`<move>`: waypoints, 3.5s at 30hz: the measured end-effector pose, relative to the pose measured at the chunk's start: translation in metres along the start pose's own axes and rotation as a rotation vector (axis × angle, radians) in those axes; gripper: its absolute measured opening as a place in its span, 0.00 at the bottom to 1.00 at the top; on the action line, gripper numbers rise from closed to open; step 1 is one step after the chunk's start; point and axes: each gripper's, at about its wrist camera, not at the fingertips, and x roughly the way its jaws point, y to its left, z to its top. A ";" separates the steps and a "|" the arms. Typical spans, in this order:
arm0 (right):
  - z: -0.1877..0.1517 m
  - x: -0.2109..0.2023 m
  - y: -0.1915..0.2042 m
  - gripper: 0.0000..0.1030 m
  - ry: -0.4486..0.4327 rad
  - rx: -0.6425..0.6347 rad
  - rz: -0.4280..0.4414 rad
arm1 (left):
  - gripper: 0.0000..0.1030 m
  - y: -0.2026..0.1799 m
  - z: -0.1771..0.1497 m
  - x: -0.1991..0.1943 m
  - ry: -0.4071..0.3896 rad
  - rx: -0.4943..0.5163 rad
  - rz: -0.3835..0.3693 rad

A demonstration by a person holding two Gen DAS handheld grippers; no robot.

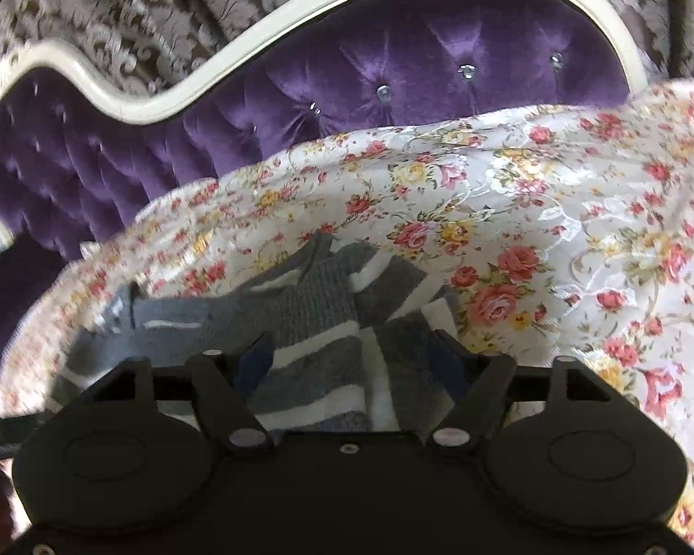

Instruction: Fold small clothes

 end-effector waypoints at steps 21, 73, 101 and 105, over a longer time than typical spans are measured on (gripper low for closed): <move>0.006 -0.008 -0.064 0.99 0.232 0.194 0.257 | 1.00 0.007 -0.001 0.006 0.012 -0.040 0.004; -0.013 0.023 -0.033 1.00 0.292 0.150 0.546 | 0.82 -0.089 0.005 -0.017 0.006 0.042 -0.110; -0.026 0.000 0.004 0.23 0.135 0.022 0.140 | 0.82 0.056 0.000 -0.058 -0.006 -0.124 -0.007; -0.016 -0.013 0.024 0.21 0.104 0.005 0.073 | 0.82 0.074 0.003 -0.061 0.002 -0.180 0.001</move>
